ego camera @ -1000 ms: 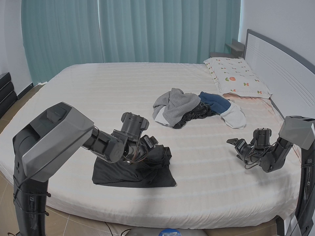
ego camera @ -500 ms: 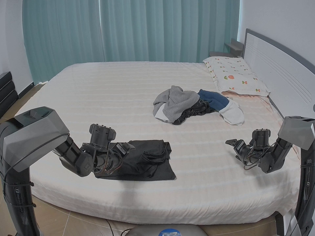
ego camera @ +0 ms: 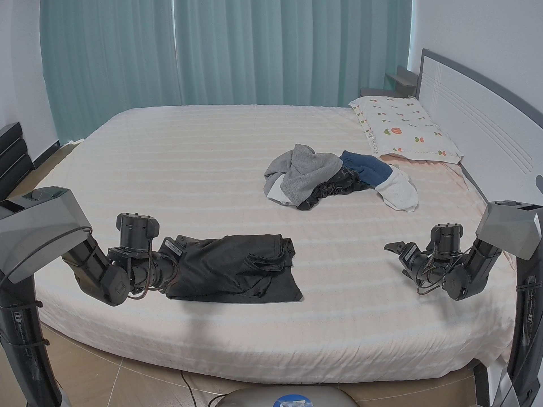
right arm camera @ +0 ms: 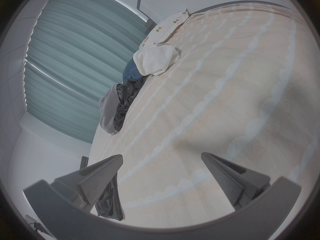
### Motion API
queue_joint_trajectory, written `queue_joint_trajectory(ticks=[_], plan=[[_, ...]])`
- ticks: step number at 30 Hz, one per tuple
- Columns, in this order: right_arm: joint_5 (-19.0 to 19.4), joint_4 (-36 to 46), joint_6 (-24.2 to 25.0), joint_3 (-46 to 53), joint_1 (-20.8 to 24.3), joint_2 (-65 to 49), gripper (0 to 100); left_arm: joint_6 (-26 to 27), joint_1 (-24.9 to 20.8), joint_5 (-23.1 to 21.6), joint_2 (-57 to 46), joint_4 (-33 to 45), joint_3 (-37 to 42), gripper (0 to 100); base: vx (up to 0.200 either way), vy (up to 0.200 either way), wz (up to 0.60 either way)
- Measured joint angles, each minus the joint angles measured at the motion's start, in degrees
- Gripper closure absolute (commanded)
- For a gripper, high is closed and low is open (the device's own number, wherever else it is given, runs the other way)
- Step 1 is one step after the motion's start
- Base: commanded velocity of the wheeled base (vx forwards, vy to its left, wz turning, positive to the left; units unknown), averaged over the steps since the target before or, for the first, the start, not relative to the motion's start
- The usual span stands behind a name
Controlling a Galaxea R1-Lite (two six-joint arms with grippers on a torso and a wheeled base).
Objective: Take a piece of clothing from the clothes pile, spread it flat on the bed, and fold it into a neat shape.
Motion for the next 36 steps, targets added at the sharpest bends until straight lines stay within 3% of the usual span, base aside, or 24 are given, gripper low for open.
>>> queue_joint_trajectory(ticks=[7, 15, 36], plan=[[-0.4, -0.2, 0.0, 0.0, 0.7, -0.2, 0, -1.2, 3.5, -5.4, -0.5, -0.1, -0.1, 0, 0.0, 0.171, 0.0], [-0.5, -0.5, 0.3, 0.6, 2.7, -2.1, 0, -1.6, 6.4, -5.6, 0.7, -0.5, -0.9, 0, 0.0, 0.2, 0.0], [-0.9, 0.4, 0.2, 2.9, 12.5, -7.5, 0, -1.6, 6.5, -5.6, 1.6, -0.8, -1.1, 0, 0.0, 0.2, 0.0]])
